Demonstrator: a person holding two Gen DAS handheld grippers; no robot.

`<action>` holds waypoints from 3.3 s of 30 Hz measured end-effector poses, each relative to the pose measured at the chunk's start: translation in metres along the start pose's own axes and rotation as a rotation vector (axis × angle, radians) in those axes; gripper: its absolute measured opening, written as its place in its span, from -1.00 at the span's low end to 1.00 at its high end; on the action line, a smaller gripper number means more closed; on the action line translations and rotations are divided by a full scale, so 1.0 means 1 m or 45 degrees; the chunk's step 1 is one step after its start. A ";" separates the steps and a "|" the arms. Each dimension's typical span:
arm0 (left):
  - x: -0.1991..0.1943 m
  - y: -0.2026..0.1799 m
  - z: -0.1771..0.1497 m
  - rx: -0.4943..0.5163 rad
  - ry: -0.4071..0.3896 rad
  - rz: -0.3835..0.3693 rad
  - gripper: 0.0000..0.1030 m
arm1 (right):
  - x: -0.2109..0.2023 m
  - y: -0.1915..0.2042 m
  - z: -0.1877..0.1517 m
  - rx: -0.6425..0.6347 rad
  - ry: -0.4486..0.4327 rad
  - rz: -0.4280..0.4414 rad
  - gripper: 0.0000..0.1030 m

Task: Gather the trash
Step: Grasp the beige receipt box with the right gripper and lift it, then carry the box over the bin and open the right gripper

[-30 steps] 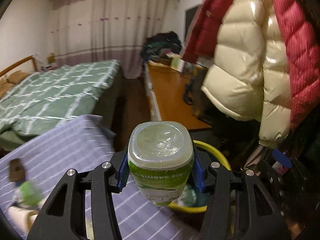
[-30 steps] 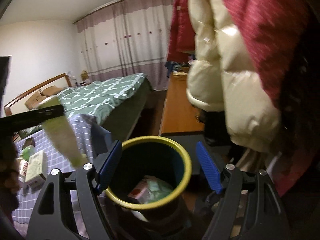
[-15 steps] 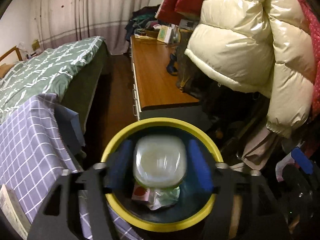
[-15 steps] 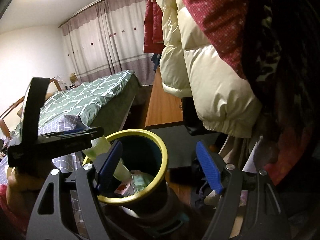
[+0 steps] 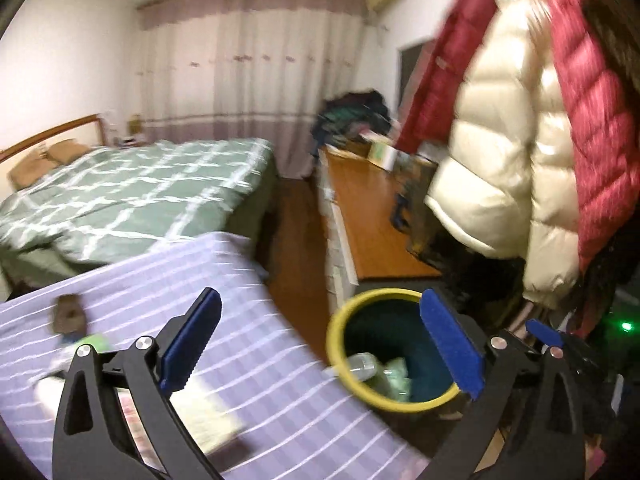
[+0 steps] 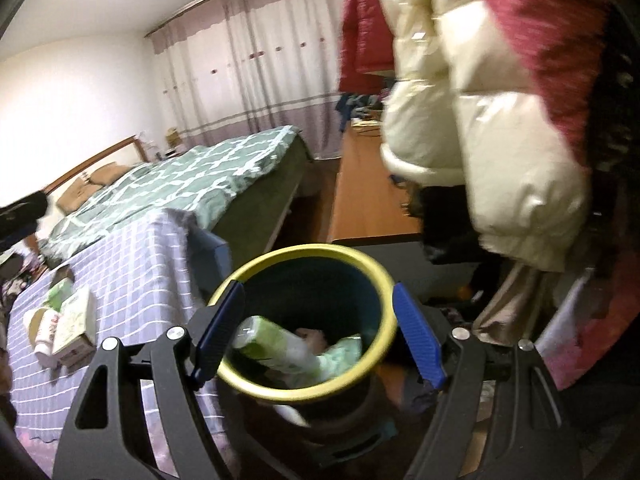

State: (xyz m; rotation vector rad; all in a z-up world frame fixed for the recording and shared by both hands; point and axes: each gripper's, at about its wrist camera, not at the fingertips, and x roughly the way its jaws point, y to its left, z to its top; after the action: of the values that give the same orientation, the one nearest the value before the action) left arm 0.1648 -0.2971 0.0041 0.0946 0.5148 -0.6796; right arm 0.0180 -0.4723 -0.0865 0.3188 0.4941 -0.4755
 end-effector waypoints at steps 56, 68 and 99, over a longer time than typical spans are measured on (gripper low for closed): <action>-0.138 0.290 -0.126 -0.423 -0.083 0.857 0.90 | 0.083 0.284 -0.065 -0.690 0.470 0.527 0.69; -0.133 0.285 -0.126 -0.404 -0.068 0.848 0.90 | 0.086 0.272 -0.056 -0.583 0.478 0.561 0.34; -0.128 0.278 -0.126 -0.370 -0.045 0.801 0.90 | 0.087 0.075 0.002 -0.093 0.310 0.093 0.33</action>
State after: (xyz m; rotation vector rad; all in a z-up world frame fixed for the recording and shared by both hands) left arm 0.2007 0.0244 -0.0662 -0.0308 0.5091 0.0109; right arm 0.1244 -0.4408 -0.1164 0.3246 0.7322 -0.3484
